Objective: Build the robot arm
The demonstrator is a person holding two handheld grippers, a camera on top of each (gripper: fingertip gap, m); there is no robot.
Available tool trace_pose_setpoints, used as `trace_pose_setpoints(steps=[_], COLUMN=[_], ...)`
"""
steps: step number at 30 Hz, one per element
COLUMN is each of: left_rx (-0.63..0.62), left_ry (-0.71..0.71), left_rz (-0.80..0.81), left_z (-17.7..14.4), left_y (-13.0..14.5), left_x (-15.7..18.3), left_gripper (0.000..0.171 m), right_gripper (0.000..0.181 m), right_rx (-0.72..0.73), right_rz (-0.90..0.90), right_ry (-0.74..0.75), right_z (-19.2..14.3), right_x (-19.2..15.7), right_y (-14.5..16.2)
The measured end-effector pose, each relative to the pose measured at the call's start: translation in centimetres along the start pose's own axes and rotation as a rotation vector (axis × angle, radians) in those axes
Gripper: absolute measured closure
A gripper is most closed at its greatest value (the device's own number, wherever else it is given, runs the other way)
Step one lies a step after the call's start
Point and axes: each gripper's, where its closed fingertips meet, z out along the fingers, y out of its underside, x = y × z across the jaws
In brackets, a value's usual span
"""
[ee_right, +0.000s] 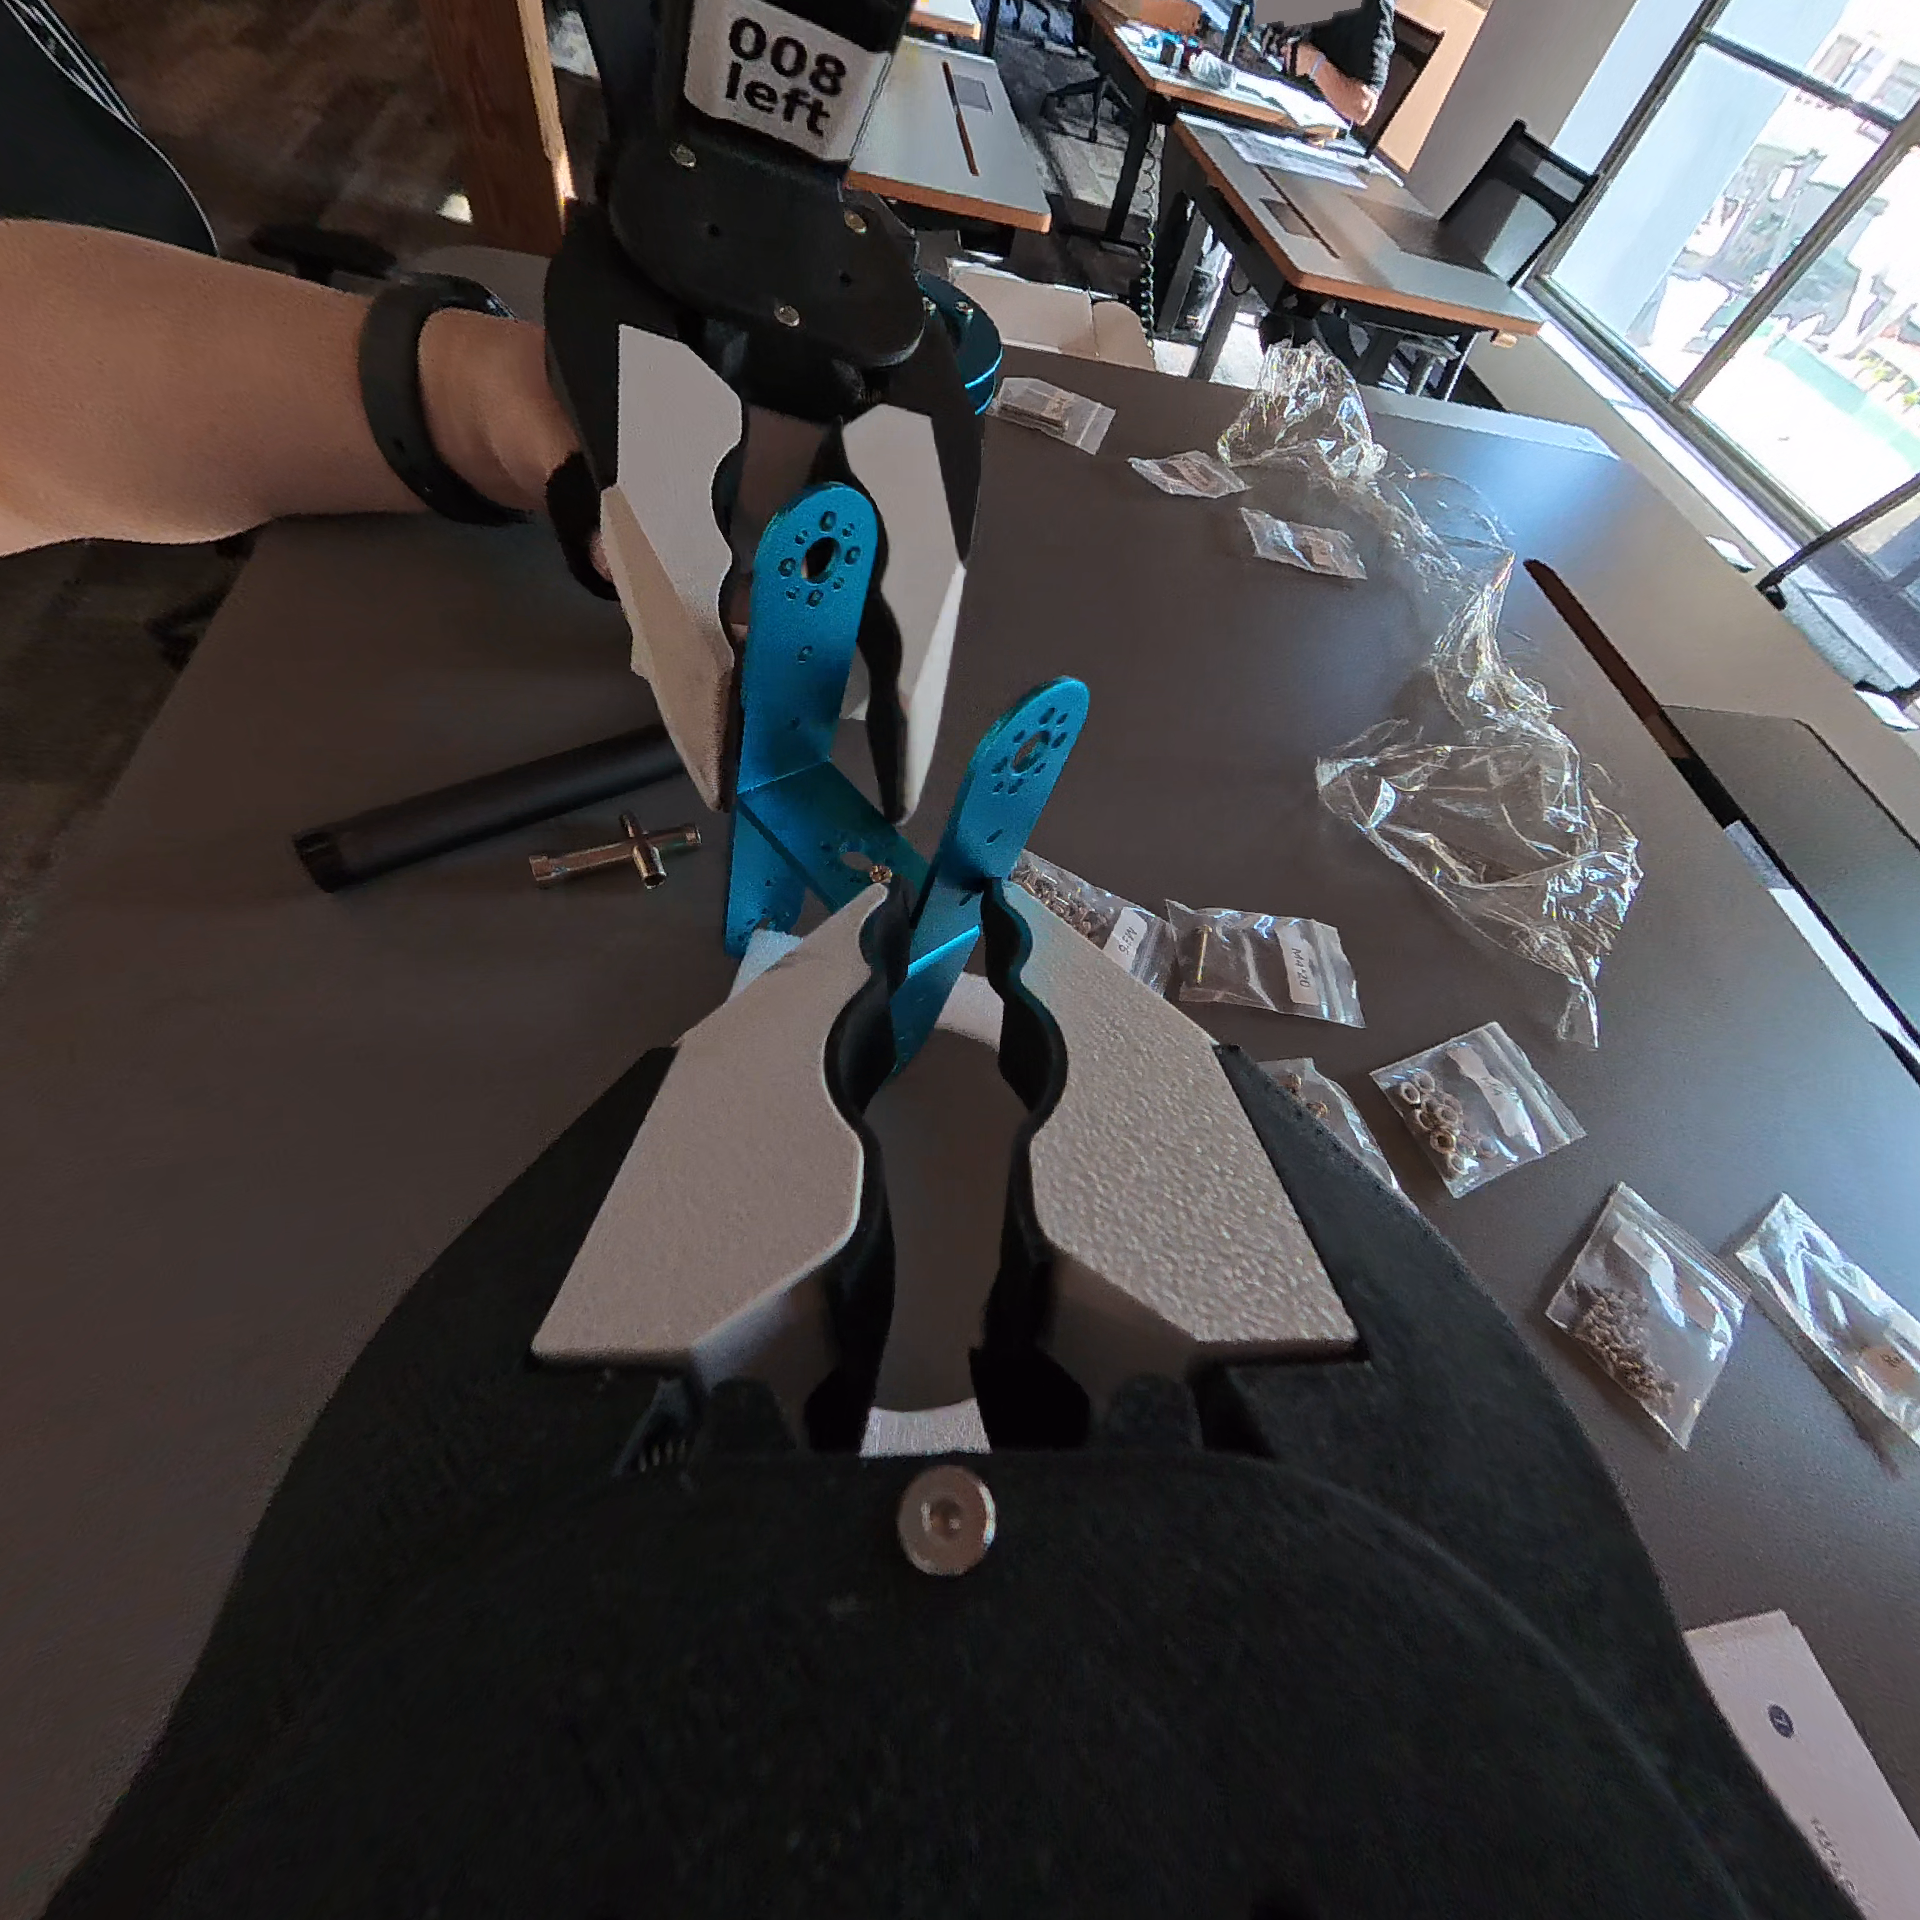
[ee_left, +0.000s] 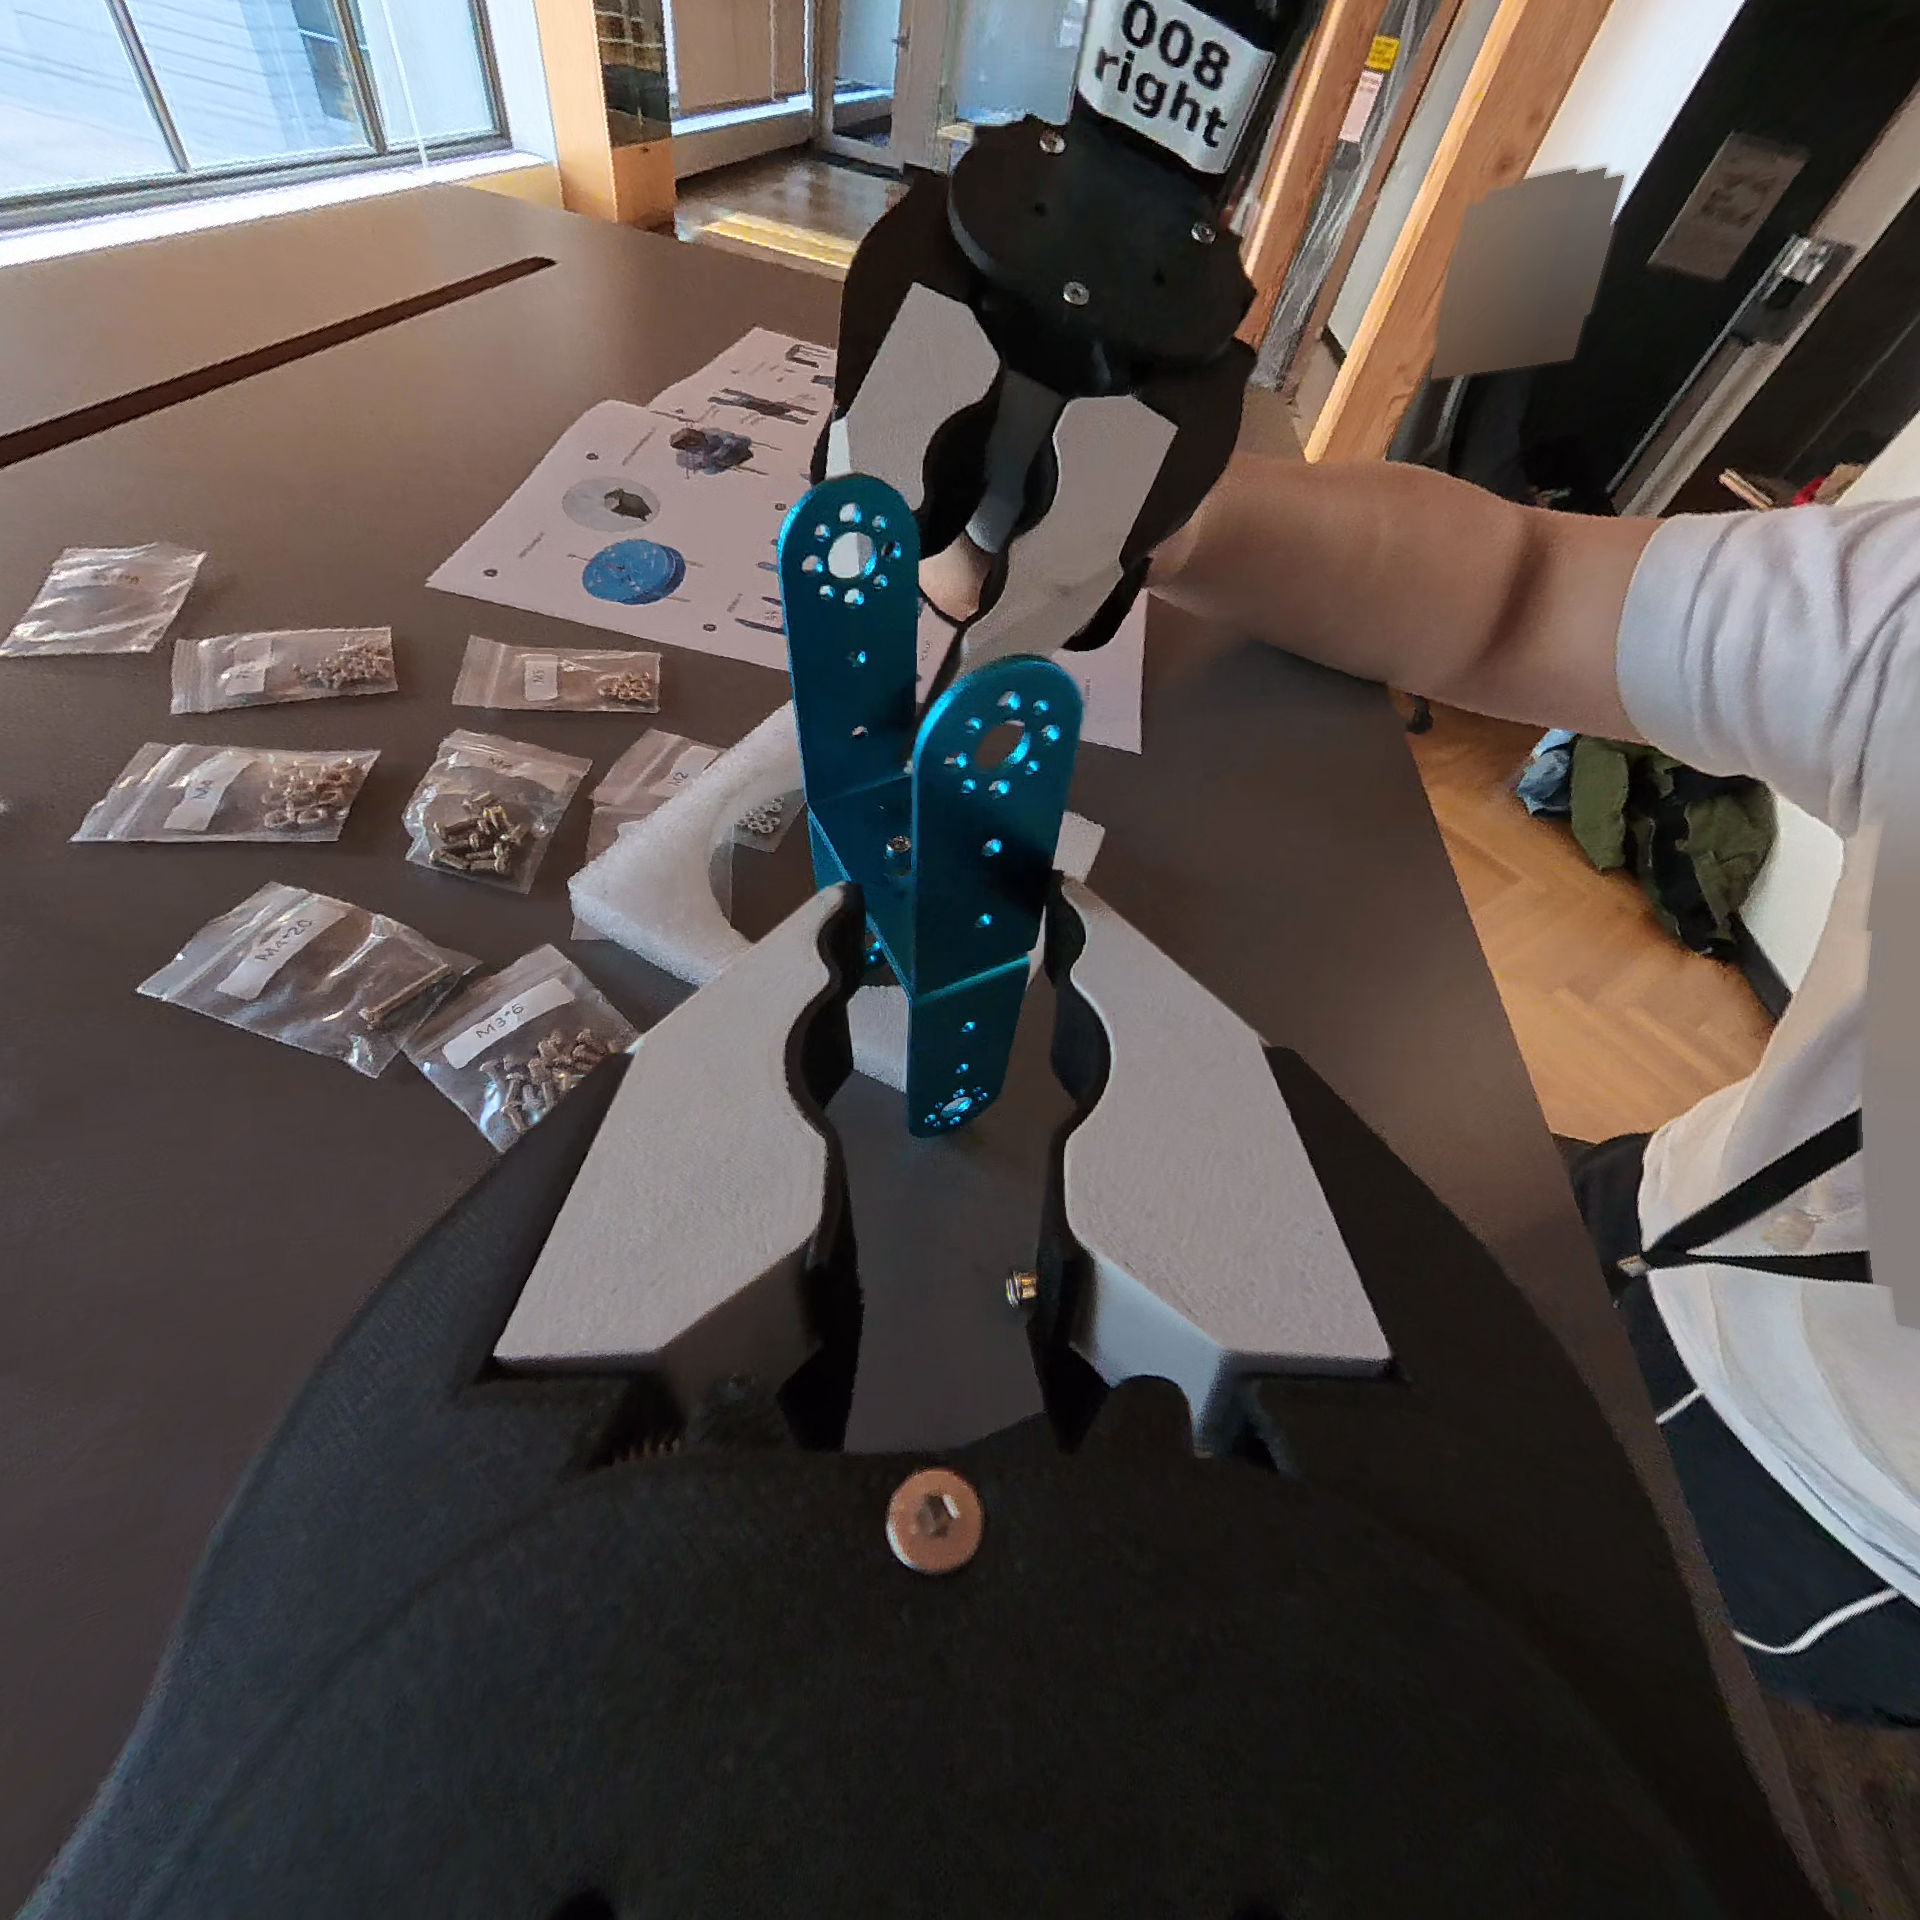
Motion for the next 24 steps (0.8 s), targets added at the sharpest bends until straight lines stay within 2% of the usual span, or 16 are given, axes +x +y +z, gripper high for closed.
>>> trace_pose_setpoints(steps=[2, 3, 5, 8, 10, 11, 13, 15, 19, 21, 24], left_rx=[-0.003, -0.004, -0.008, -0.006, -0.011, -0.016, -0.023, -0.025, -0.014, -0.014, -0.015], left_ry=[-0.006, 0.001, -0.001, -0.015, -0.024, -0.024, -0.025, -0.023, -0.006, -0.004, -0.006], left_rz=[0.016, 0.027, 0.036, 0.052, 0.071, 0.078, 0.092, 0.102, 0.089, 0.089, 0.100], left_z=[0.1, 0.1, 0.0, 0.0, 0.0, 0.0, 0.0, 0.1, 0.3, 0.3, 0.4], left_y=[0.0, -0.1, -0.1, -0.1, -0.1, -0.1, -0.1, -0.1, -0.2, -0.1, -0.2], left_x=[0.0, 0.2, 0.2, 0.0, 0.0, 0.0, 0.1, 0.2, 0.3, 0.3, 0.4], left_gripper=[0.140, 0.148, 0.148, 0.148, 0.148, 0.148, 0.148, 0.148, 0.148, 0.148, 0.148], right_gripper=[0.167, 0.167, 0.166, 0.145, 0.149, 0.157, 0.166, 0.174, 0.173, 0.174, 0.173], right_rx=[0.009, 0.010, -0.002, -0.002, 0.085, 0.130, 0.157, 0.071, -0.200, -0.366, -0.500], right_rz=[0.025, 0.039, 0.050, 0.022, -0.007, 0.011, 0.091, 0.195, 0.435, 0.442, 0.398], right_ry=[-0.009, -0.010, -0.012, 0.049, 0.110, 0.162, 0.192, 0.161, 0.034, 0.102, 0.286], right_z=[-0.1, -0.1, -0.2, -1.0, -2.5, -3.6, -5.0, -4.1, 1.5, 3.3, 5.1], right_x=[0.0, 0.1, 0.1, 1.0, 1.1, 1.1, -1.2, -4.6, -10.2, -10.2, -8.5], right_y=[0.1, 0.1, 0.2, -0.3, -2.8, -4.4, -7.0, -6.6, -2.6, -0.7, 0.5])
